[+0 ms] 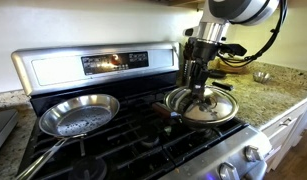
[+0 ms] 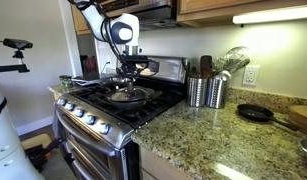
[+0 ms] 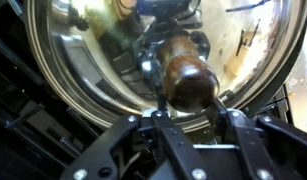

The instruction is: Put the silver lid on top of the pan on the right side of the stove

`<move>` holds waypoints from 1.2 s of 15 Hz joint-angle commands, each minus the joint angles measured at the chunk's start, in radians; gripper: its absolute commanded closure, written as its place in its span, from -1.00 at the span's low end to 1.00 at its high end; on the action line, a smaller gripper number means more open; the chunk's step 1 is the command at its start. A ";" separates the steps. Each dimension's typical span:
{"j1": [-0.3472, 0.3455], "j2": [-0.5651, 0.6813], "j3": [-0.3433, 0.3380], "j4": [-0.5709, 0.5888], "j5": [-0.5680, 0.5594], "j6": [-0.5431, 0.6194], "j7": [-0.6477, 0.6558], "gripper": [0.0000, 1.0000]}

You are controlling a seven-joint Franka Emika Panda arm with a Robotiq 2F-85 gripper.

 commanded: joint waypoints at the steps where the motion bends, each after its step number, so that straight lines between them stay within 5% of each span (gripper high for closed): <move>1: -0.004 -0.022 0.018 -0.025 0.097 0.075 -0.069 0.59; 4: -0.001 -0.025 0.021 -0.028 0.118 0.091 -0.070 0.51; 5: 0.001 -0.027 0.017 -0.031 0.094 0.093 -0.055 -0.37; 7: -0.010 -0.099 -0.013 -0.052 0.012 0.035 -0.007 -0.34; 12: -0.006 -0.165 -0.061 -0.041 -0.154 -0.042 0.114 -0.94; 18: 0.003 -0.152 -0.067 -0.033 -0.204 -0.107 0.181 -1.00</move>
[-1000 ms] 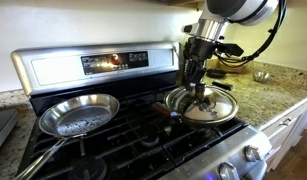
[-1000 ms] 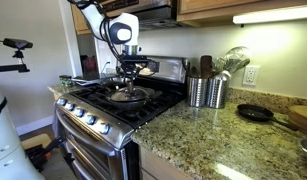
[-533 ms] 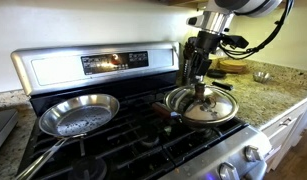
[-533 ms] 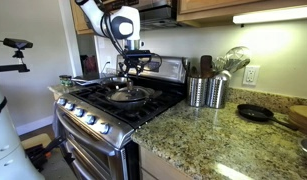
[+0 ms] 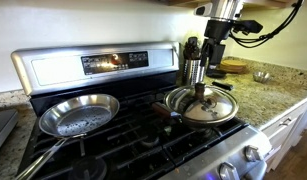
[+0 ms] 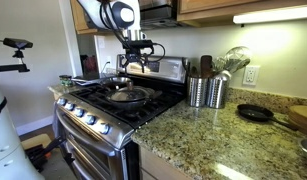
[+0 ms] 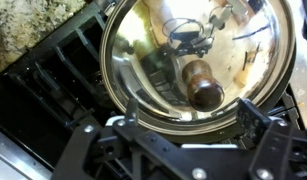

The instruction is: Put the silver lid on top of the pan on the right side of the stove

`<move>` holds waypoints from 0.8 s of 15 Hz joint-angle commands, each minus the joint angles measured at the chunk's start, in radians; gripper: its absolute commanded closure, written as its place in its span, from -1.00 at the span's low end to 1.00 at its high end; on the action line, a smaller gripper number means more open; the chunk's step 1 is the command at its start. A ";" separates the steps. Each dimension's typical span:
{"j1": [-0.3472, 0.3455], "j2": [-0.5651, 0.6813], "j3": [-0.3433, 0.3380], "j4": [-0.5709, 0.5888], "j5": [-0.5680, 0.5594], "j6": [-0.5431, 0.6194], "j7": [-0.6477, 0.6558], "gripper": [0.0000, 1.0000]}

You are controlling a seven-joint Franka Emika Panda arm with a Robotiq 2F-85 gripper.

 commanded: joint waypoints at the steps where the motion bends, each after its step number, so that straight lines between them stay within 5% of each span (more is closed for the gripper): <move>1: 0.009 -0.008 -0.007 -0.024 -0.060 -0.026 0.087 -1.00; 12: 0.016 0.080 0.022 -0.022 0.004 -0.002 0.069 -1.00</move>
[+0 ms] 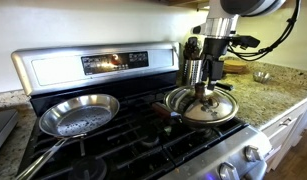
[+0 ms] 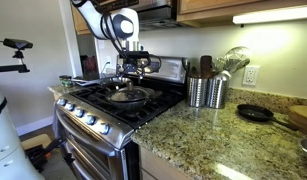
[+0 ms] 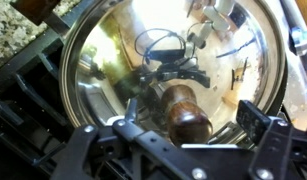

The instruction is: Put the silver lid on top of the pan on the right side of the stove

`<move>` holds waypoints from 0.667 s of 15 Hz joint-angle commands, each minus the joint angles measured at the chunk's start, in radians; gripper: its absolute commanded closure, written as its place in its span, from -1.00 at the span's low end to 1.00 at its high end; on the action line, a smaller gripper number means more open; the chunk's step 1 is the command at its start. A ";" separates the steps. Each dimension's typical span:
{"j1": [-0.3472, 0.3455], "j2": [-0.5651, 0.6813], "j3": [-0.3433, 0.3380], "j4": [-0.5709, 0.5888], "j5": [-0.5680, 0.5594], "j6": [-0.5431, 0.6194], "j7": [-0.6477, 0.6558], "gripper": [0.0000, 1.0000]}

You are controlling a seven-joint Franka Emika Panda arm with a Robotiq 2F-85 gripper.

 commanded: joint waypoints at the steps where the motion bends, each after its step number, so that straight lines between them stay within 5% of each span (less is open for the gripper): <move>1: 0.010 0.004 0.007 -0.003 0.023 0.007 0.010 -1.00; 3: 0.010 0.007 0.014 -0.004 0.026 0.005 0.006 -1.00; 4: 0.010 0.007 0.016 -0.005 0.023 0.006 0.008 -0.50; 10: 0.008 0.014 0.021 -0.004 0.032 0.028 -0.008 0.19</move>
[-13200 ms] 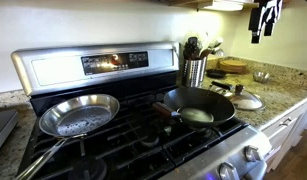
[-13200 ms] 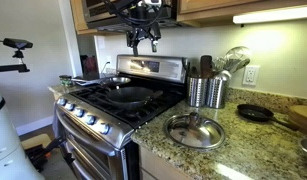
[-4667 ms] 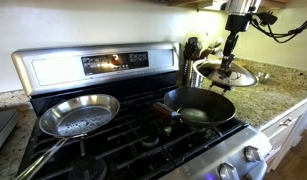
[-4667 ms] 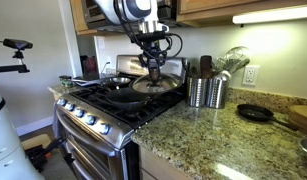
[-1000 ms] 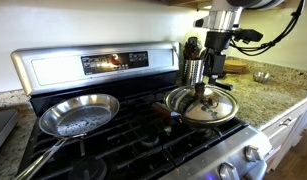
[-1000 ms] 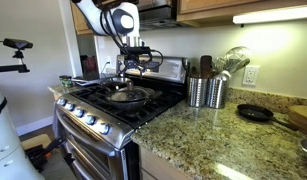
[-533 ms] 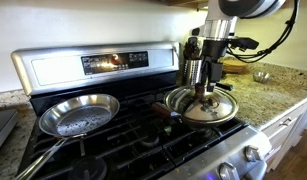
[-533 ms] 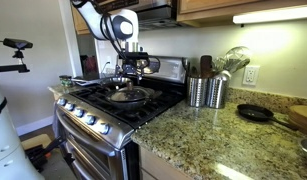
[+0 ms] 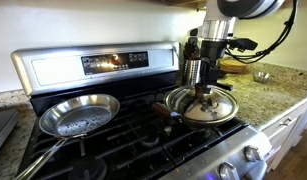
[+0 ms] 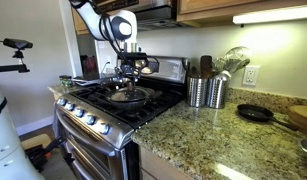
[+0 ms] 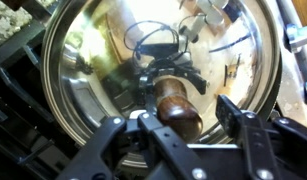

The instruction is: Put the silver lid on top of the pan on the right side of the stove

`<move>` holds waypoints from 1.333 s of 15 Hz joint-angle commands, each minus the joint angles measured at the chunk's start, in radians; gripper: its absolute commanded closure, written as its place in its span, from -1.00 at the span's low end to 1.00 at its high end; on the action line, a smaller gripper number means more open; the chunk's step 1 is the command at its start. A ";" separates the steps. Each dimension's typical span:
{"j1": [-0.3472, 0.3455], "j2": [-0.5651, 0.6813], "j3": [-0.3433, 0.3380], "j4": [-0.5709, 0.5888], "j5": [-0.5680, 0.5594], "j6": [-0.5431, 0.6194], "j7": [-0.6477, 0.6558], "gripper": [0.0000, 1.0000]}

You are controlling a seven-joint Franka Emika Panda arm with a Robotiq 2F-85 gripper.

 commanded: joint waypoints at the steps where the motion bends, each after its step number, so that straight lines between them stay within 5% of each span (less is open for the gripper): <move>1: 0.007 0.005 -0.004 -0.003 0.025 0.032 -0.009 0.33; 4: 0.007 0.016 -0.003 -0.002 0.037 0.064 -0.021 0.62; 11: 0.007 0.017 -0.001 -0.008 0.044 0.094 -0.011 0.62; 20: 0.003 0.037 0.016 -0.014 0.186 0.196 -0.067 0.62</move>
